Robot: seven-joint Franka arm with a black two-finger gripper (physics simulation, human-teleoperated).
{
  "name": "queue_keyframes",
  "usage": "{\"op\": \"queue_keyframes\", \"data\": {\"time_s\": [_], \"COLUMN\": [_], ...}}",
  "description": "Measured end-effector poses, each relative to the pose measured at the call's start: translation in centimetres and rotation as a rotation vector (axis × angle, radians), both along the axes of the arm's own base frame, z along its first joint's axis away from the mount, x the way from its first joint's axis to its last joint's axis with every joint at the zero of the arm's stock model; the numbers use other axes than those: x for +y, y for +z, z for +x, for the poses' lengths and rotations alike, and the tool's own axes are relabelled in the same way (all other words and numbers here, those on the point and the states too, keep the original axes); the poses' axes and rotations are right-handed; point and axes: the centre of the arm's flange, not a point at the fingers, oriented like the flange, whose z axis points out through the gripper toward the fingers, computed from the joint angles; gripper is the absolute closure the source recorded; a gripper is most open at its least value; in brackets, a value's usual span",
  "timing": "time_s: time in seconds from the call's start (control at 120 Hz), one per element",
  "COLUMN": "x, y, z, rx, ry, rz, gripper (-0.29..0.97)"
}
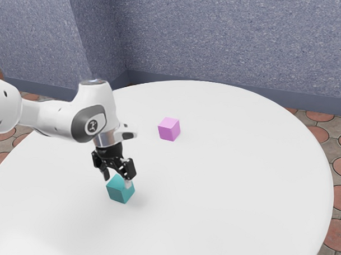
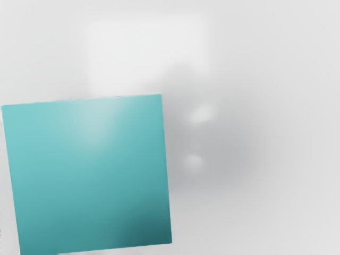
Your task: Pick up the blue block with one arm, and put the blue block on the pink block with one arm
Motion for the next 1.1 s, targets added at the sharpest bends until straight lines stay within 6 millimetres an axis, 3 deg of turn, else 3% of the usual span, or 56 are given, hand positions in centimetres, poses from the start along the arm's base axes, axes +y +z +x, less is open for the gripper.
{"op": "queue_keyframes", "data": {"time_s": [0.258, 0.767, 1.1], "x": [2.6, 2.4, 2.6], "y": [-2.3, -6.1, -6.6], "z": [0.9, 2.2, 2.3], "rx": [-0.002, -0.025, -0.03], "ry": [0.048, -0.004, 0.007], "rz": [-0.003, -0.015, -0.034], "gripper": [0.05, 0.07, 0.29]}}
